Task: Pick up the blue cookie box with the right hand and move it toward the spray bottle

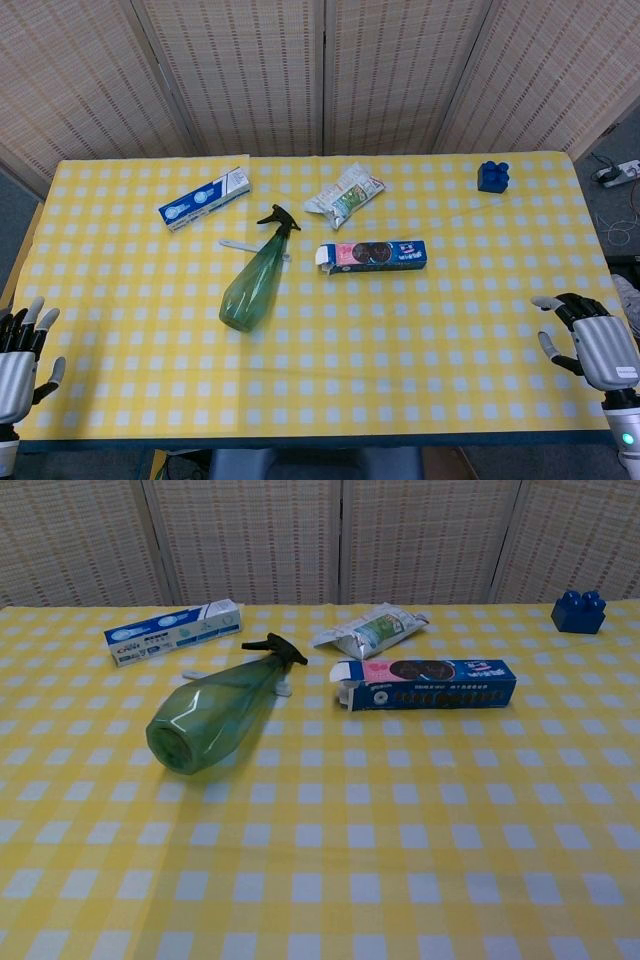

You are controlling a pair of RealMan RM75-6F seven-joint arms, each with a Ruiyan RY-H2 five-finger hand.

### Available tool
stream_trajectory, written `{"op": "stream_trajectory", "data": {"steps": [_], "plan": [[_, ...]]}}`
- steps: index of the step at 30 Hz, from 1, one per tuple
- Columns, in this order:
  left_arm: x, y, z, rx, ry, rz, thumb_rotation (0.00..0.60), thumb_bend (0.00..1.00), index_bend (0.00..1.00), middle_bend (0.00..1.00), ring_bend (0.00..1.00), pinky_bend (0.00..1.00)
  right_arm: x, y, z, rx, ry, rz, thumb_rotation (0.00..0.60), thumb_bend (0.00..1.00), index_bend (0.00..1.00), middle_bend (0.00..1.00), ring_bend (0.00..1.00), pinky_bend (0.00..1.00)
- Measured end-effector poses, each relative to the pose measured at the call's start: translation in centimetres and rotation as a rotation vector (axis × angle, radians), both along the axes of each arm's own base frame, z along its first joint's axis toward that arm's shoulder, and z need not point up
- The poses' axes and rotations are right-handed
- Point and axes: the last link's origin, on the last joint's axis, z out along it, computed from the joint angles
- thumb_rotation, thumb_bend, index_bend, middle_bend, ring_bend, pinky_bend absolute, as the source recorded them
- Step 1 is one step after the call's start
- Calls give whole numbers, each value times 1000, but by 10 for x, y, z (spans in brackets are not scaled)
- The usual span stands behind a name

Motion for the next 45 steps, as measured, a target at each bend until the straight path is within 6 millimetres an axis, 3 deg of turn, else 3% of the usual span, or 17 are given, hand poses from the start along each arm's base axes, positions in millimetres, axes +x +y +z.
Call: {"op": "stream_trajectory", "data": {"steps": [18,24,33,45], "plan": [[0,-2,1,0,-1,-8,600,432,142,0,0,0,-2,-4,-13,31,0,-5,600,348,299,373,252,293],[0,-2,1,-1,-4,-10,600,432,142,0,0,0,5,-18,-18,74,33,13,600,343,299,357,255,293],[0,-6,1,3,-10,-9,600,432,142,0,0,0,38,-64,-35,188,101,50,600,293,201,278,213,293],[-1,-10,6,19,-5,1,600,432,142,0,0,0,85,-156,-81,330,135,32,600,279,70,168,114,293]]}}
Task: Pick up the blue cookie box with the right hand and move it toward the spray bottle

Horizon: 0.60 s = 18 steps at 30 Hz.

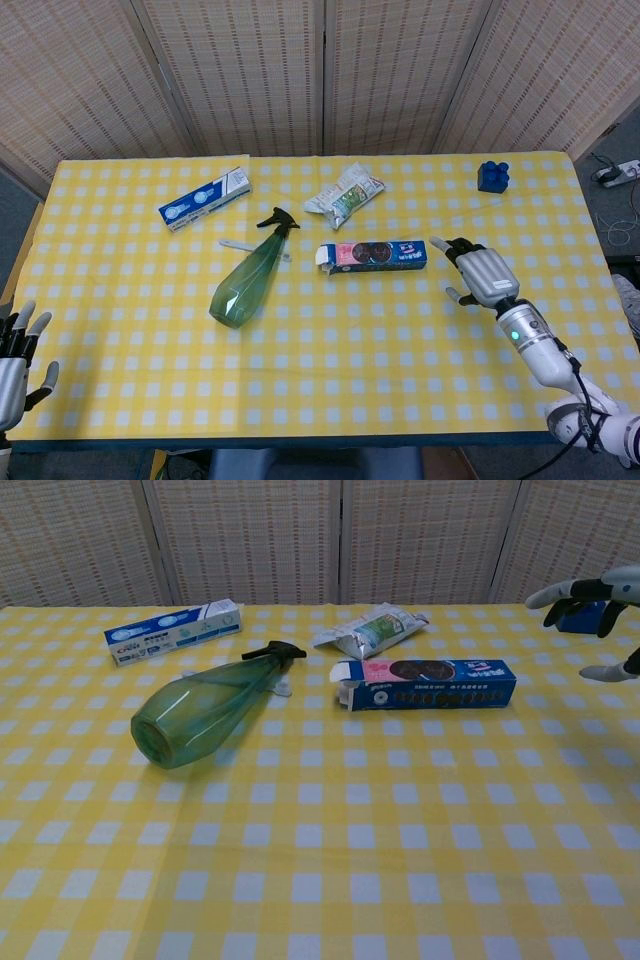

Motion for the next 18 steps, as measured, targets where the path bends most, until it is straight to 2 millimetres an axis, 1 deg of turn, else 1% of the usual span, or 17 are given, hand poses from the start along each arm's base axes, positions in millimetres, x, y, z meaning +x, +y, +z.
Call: {"op": "stream_trajectory", "data": {"steps": [4,10,13,18], "plan": [[-1,-1,0,0,1,5,600,432,142,0,0,0,10,-26,-16,11,21,-14,600,275,55,150,102,281],[-1,-1,0,0,3,8,600,432,145,0,0,0,19,-54,-36,19,48,-38,600,275,55,149,101,280],[-1,-2,0,0,4,10,600,432,148,0,0,0,21,-64,-46,23,59,-57,600,275,55,149,102,280],[-4,-3,-1,-1,3,22,600,432,149,0,0,0,22,-75,-64,47,82,-86,600,275,56,150,101,280]]}}
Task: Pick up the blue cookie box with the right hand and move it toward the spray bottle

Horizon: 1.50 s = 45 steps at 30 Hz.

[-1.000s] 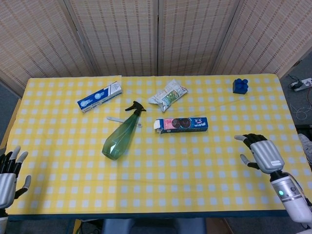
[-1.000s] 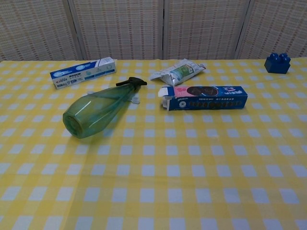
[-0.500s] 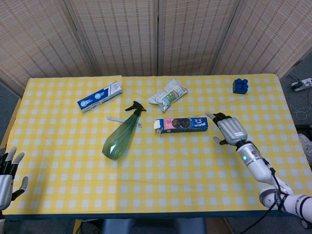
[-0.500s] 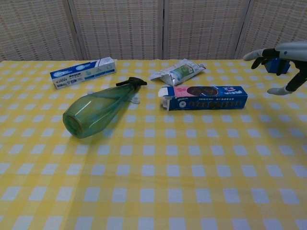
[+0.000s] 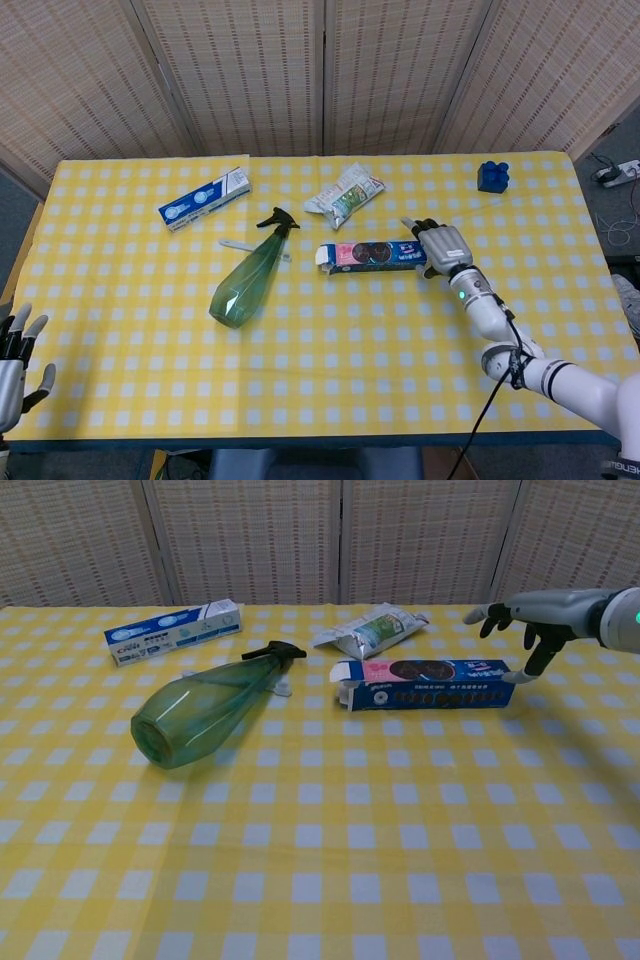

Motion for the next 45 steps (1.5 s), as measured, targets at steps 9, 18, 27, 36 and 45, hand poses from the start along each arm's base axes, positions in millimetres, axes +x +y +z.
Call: {"op": "stream_trajectory", "data": {"steps": [9,18,27,36,45], "plan": [[-3,-1,-1,-3,-3,9,600,432,149,0,0,0,-8,-6,-18,10,29,-34,600,275,136,188,101,280],[-6,-2,-2,-5,-4,20,600,432,158,0,0,0,-15,-9,-27,-12,20,-51,600,276,328,275,141,280],[-6,-2,-3,-5,-5,17,600,432,162,0,0,0,-19,-7,-29,-37,-10,-40,600,311,434,370,214,282],[-5,-2,-3,-8,-5,18,600,432,162,0,0,0,1,2,-9,-49,-96,47,600,316,435,385,242,284],[-3,-1,-5,-12,-11,8,600,432,162,0,0,0,36,12,32,-93,-161,166,600,317,435,389,252,285]]}}
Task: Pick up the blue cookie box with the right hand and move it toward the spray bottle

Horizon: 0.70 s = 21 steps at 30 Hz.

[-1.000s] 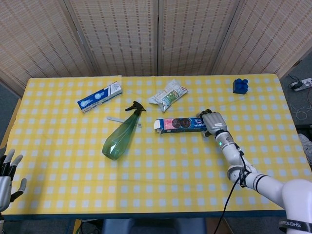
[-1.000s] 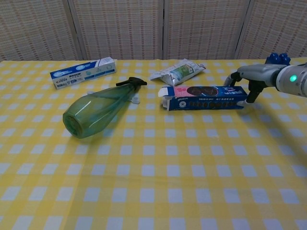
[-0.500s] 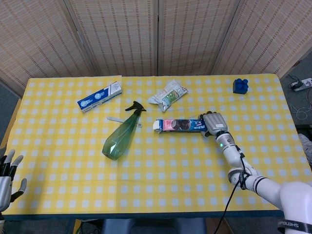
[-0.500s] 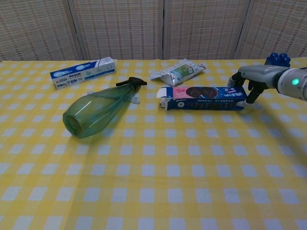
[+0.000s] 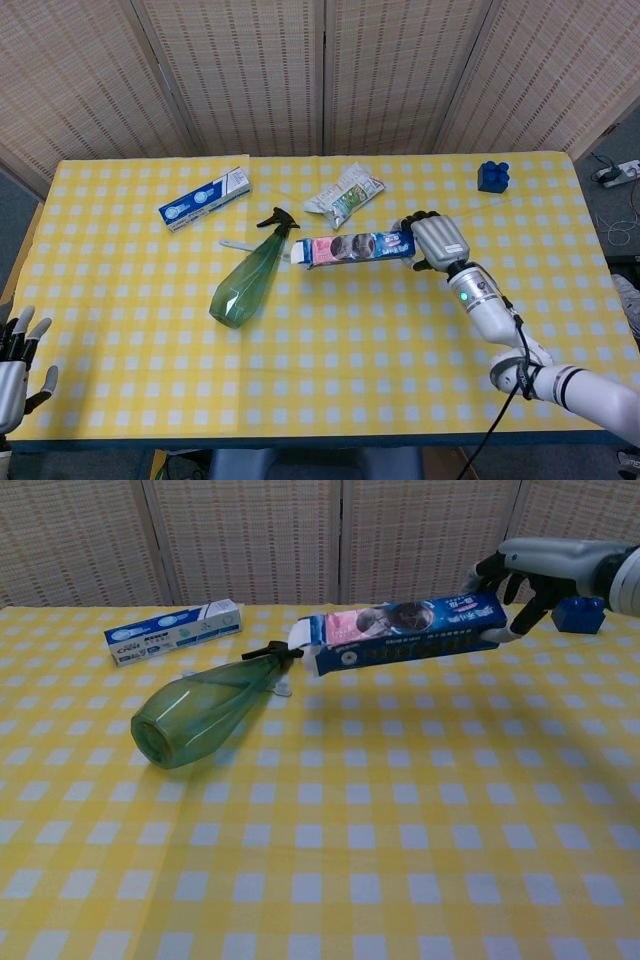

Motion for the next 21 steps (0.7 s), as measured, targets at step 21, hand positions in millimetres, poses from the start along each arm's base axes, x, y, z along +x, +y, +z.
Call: {"op": "stream_trajectory", "data": {"steps": [21], "plan": [[-2,1,-1,-4,-2,4,600,432,162,0,0,0,21,-4,29,-42,486,187,600,338,435,389,252,285]]}}
